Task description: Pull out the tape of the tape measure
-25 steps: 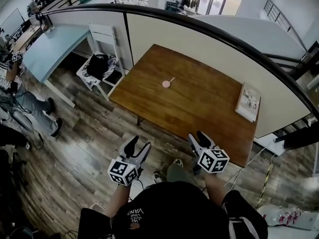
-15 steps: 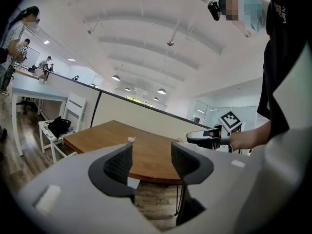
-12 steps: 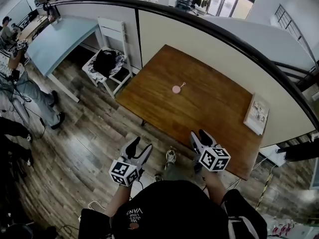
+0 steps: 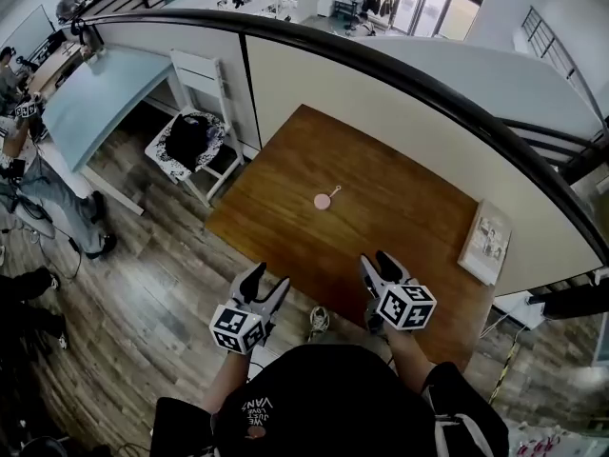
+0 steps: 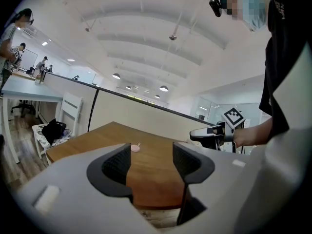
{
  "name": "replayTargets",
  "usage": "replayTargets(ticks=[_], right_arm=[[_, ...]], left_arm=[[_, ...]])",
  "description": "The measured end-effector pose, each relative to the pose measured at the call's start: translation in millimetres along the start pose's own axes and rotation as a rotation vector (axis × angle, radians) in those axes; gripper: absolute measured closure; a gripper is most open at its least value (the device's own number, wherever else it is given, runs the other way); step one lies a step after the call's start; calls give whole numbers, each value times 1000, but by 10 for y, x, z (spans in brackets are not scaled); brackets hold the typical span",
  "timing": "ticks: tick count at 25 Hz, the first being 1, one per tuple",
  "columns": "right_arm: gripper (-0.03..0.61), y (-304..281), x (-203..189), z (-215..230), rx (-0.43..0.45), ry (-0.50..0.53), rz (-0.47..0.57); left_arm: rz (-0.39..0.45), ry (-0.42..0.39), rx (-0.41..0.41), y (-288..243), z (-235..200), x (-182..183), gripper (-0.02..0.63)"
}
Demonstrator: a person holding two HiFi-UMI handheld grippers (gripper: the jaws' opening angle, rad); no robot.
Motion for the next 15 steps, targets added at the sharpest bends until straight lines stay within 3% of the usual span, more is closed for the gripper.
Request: replayTargets(ticks=[9, 15], right_arm=[[388, -362, 186, 403, 32, -17, -42], [388, -482, 130, 488, -4, -63, -55]], left_arm=[[-116, -34, -53, -947, -65, -90, 340], [-202, -79, -123, -1394, -190, -166, 328]])
Point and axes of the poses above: the fingertips, and each gripper's own axes: y backward along the fingers, z to its right, x out of its top, the point moved 5 cm from there along y, backward along the fingers, and after that the axes turned 8 degrees about -y, right-handed, at the moved point
